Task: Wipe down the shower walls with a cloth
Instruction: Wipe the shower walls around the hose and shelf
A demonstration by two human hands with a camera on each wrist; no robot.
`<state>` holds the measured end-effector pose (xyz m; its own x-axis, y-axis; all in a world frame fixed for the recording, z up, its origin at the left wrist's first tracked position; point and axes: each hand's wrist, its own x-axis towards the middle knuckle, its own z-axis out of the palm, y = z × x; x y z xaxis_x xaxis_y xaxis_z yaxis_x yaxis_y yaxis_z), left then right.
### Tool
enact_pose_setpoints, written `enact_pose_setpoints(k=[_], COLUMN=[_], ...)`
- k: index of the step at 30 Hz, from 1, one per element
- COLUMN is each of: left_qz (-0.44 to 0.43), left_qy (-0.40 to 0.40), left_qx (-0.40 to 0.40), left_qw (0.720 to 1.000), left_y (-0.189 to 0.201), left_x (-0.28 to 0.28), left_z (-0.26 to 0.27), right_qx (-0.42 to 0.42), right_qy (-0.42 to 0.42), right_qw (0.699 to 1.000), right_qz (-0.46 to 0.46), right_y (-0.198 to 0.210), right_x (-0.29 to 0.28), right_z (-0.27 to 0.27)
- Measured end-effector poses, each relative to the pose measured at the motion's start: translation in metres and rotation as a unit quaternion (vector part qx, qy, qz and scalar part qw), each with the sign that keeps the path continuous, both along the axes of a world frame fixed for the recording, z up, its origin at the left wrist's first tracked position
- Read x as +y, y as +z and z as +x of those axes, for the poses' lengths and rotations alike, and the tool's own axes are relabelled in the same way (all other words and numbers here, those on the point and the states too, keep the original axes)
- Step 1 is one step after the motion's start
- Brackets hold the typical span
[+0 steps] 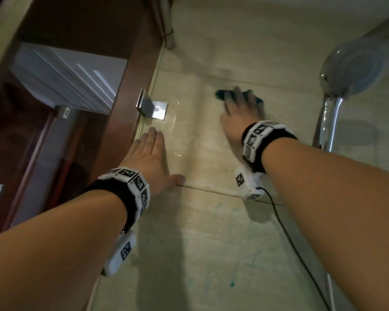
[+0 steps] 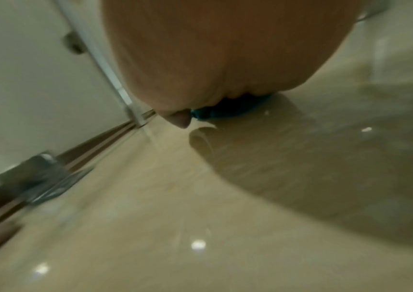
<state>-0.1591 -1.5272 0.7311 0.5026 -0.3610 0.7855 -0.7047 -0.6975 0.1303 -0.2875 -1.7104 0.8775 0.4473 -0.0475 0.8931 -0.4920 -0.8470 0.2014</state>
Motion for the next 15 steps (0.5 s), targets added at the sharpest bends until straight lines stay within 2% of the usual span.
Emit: enact_pose_setpoints(k=[2,4,8,11,15], left_qz=[0.004,0.004,0.002,0.003,-0.011], left_qy=[0.004,0.007,0.010,0.004,-0.013], left_qx=[-0.002,-0.006,-0.009,-0.004,-0.006], left_qw=[1.000,1.000,1.000,1.000,1.000], left_y=[0.000,0.000,-0.001,-0.001,-0.018], left_x=[-0.001,-0.002,0.000,0.002,0.006], left_z=[0.000,0.000,-0.001,-0.004,-0.006], right_qx=[-0.053,-0.065,-0.070,-0.080,-0.022], right_qy=[-0.017,-0.011,0.010,-0.004,0.003], right_qw=[0.997,0.993,0.986,0.988,0.994], right_qz=[0.048,0.099,0.154,0.135,0.112], right_y=[0.009,0.014,0.008,-0.022,-0.061], right_x=[-0.033,-0.055,-0.053,-0.045,-0.042], right_z=[-0.020,-0.038,-0.038,-0.031,-0.036])
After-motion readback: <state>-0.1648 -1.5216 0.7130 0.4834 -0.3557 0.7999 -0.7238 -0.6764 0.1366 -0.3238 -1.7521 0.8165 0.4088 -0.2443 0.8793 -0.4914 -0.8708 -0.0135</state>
